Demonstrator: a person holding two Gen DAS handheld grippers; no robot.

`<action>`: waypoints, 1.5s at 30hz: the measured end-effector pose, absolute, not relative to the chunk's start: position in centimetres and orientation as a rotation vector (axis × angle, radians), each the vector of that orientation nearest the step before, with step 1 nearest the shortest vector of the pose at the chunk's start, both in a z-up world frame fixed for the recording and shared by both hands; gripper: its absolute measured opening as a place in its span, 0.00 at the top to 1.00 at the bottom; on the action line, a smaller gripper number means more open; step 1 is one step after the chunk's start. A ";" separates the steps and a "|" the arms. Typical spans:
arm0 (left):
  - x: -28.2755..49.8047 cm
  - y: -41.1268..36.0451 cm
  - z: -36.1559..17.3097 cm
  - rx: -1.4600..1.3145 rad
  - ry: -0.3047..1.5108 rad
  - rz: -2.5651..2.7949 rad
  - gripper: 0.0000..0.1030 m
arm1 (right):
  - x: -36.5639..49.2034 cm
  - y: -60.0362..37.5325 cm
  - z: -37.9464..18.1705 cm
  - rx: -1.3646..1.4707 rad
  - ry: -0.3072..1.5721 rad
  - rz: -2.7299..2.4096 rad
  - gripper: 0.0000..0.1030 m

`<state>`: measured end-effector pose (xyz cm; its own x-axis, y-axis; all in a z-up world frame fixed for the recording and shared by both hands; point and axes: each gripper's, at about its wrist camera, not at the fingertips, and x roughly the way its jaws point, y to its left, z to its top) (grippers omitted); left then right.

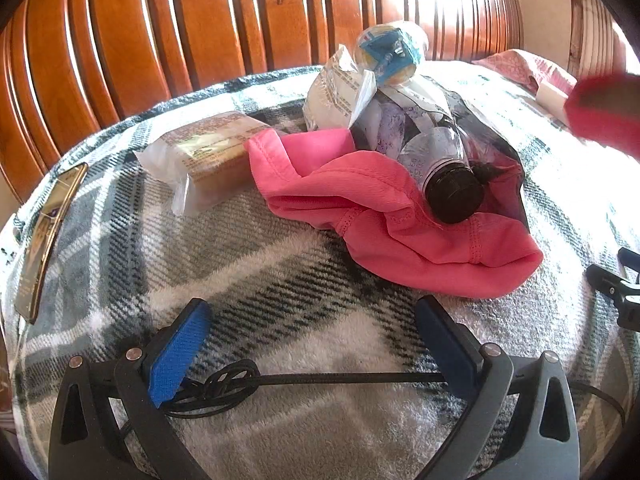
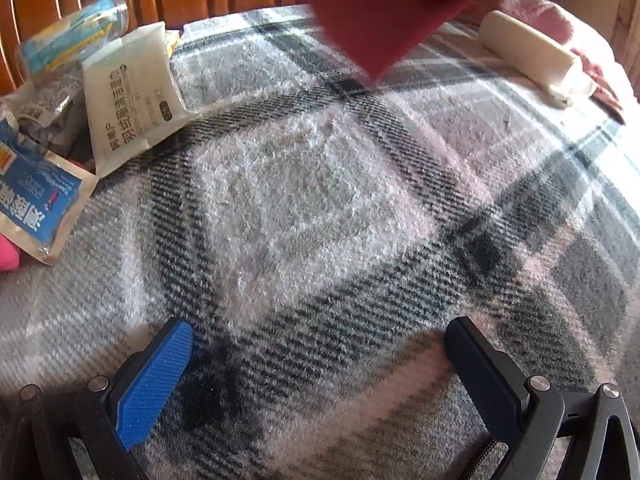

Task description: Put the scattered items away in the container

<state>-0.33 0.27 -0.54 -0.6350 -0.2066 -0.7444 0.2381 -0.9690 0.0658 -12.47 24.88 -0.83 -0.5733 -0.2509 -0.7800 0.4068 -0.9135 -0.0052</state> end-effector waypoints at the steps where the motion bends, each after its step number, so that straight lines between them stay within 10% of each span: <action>1: -0.3 0.3 -0.5 1.192 0.059 -2.632 0.00 | -12.6 24.8 -1.0 1.190 0.262 -2.484 0.00; 45: 1.1 0.3 -0.6 1.150 0.144 -2.535 0.00 | -13.3 25.1 -1.8 1.186 0.233 -2.471 0.00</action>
<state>1.08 0.30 -0.60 -0.6083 -0.2740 -0.7450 0.3564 -0.9329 0.0520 -13.28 25.08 -1.81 -0.5669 -0.2717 -0.7777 0.4121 -0.9110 0.0178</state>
